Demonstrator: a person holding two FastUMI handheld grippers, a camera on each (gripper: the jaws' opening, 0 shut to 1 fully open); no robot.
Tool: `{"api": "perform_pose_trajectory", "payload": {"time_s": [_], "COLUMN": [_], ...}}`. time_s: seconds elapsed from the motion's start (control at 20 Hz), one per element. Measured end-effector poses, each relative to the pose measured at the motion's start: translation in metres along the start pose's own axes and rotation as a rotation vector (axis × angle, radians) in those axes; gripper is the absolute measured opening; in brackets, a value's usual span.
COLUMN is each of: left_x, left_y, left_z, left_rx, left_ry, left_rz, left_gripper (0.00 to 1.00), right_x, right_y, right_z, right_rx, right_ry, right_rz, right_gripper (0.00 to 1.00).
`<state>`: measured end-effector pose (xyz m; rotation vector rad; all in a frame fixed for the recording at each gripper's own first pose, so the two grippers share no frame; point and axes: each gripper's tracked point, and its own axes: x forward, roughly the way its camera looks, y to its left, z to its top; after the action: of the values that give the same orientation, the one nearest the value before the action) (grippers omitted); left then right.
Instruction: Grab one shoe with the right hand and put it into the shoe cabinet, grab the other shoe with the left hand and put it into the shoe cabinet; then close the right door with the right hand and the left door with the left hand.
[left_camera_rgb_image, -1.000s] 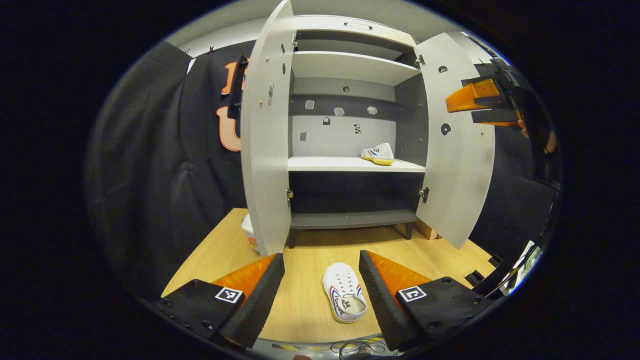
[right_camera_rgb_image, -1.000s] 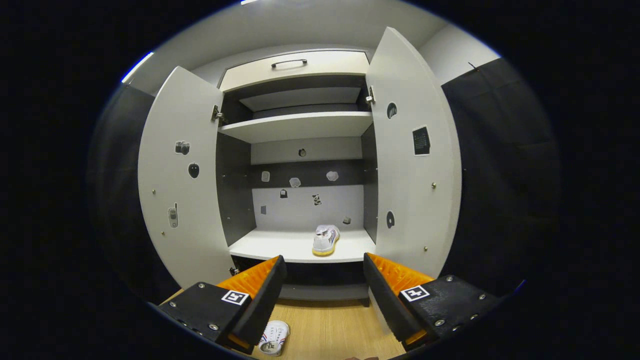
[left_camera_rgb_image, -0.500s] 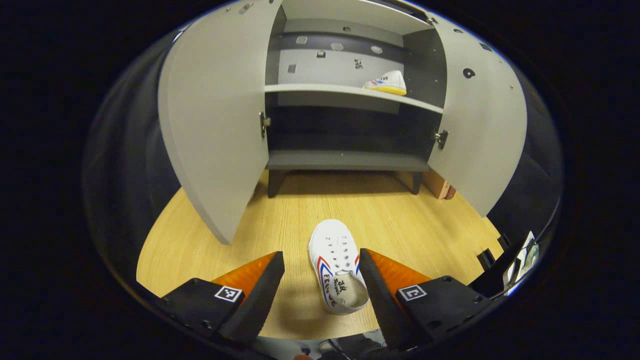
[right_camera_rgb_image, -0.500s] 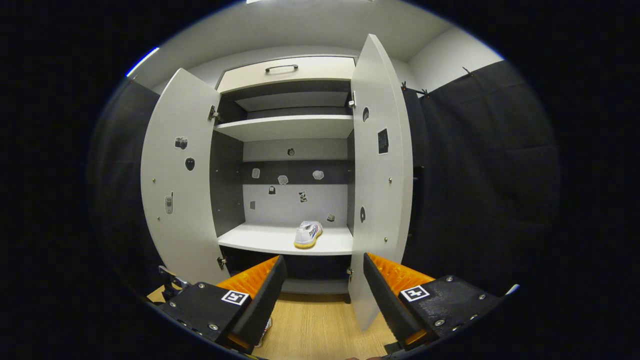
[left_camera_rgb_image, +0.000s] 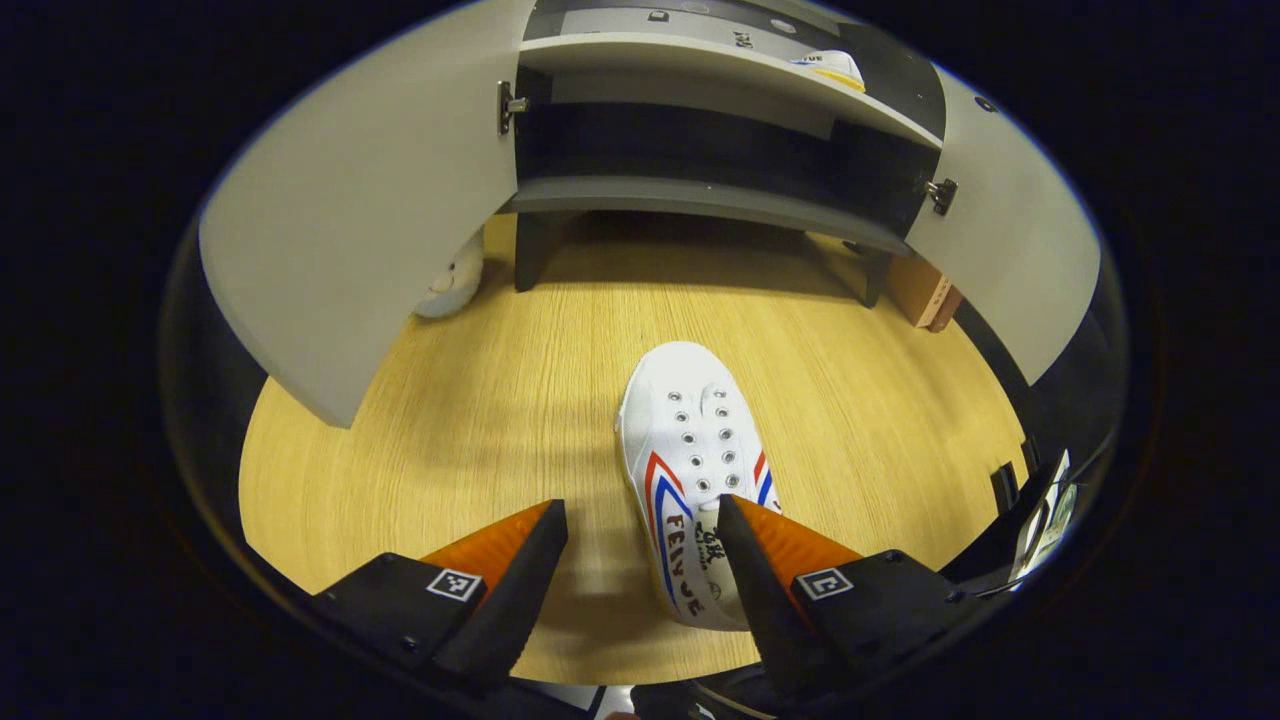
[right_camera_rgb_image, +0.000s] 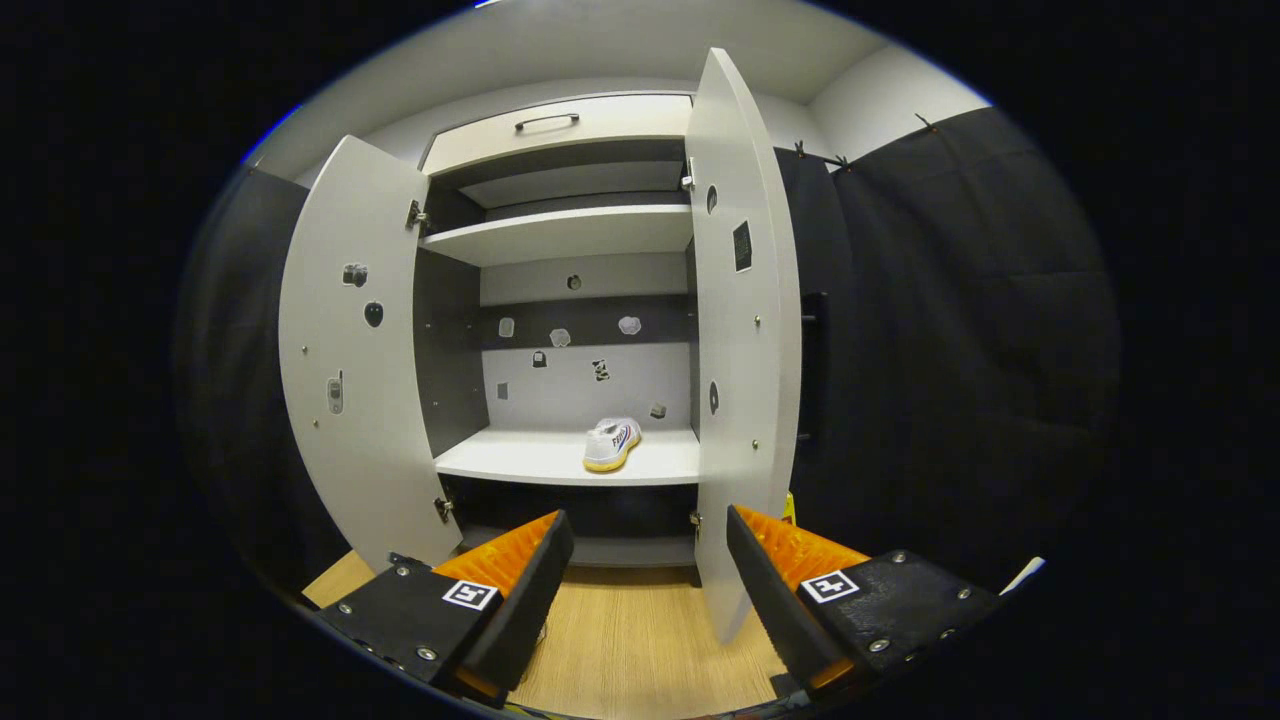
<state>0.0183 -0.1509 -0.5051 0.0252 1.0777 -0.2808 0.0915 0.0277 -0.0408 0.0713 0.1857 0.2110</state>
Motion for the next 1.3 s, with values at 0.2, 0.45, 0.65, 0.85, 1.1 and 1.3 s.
{"api": "perform_pose_trajectory", "payload": {"time_s": [0.2, 0.45, 0.65, 0.85, 1.1, 1.3], "left_x": [0.014, 0.021, 0.024, 0.026, 0.023, 0.005], "left_y": [-0.003, -0.018, -0.016, -0.009, -0.013, -0.018], "left_z": [-0.018, -0.021, -0.02, -0.018, -0.008, 0.015], "left_rx": [-0.049, -0.087, -0.108, -0.218, -0.2, -0.213], "left_ry": [0.085, 0.087, 0.093, 0.03, -0.009, -0.061], "left_rz": [-0.024, -0.088, -0.069, -0.064, -0.106, -0.147], "left_gripper": [0.8, 0.64, 0.41, 0.07, 0.07, 0.06], "right_x": [0.004, 0.006, 0.005, 0.001, -0.005, -0.008], "right_y": [0.003, 0.005, 0.009, 0.019, 0.022, 0.023], "right_z": [-0.009, -0.016, -0.019, -0.023, -0.027, -0.02], "right_rx": [0.019, 0.015, -0.005, -0.014, -0.033, -0.018], "right_ry": [0.028, 0.046, 0.055, 0.067, 0.076, 0.06], "right_rz": [0.0, -0.004, -0.011, 0.001, -0.002, -0.002], "right_gripper": [0.95, 0.95, 0.95, 0.95, 0.95, 0.95]}}
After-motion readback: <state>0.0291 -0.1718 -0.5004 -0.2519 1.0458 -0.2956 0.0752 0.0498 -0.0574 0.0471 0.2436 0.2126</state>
